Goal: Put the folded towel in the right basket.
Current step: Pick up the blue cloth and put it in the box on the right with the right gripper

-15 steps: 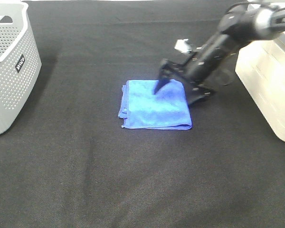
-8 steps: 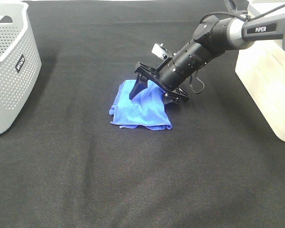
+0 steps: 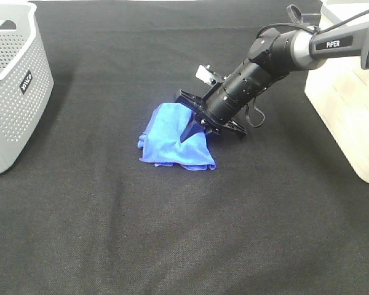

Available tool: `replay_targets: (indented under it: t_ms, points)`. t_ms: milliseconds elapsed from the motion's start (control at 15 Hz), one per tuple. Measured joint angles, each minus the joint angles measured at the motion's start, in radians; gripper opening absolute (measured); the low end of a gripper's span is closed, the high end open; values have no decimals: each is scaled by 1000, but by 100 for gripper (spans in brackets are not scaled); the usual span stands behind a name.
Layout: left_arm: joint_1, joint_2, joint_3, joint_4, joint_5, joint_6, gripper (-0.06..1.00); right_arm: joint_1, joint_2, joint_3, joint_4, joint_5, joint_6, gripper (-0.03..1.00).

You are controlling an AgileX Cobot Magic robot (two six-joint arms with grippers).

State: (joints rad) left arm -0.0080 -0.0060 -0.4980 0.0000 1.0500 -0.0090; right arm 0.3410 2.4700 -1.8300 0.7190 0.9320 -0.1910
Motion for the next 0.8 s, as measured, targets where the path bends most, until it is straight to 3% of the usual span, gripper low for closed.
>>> replay_targets:
  t_ms: [133, 267, 533, 733, 800]
  points:
    - [0, 0, 0, 0, 0, 0, 99, 7, -15, -50, -27, 109, 0, 20]
    - [0, 0, 0, 0, 0, 0, 99, 12, -74, -196, -66, 246, 34, 20]
    - [0, 0, 0, 0, 0, 9, 99, -21, -209, -407, -156, 274, 106, 20]
    - [0, 0, 0, 0, 0, 9, 99, -191, -398, -415, -223, 280, 108, 20]
    - [0, 0, 0, 0, 0, 9, 99, -191, -398, -415, -223, 280, 108, 20]
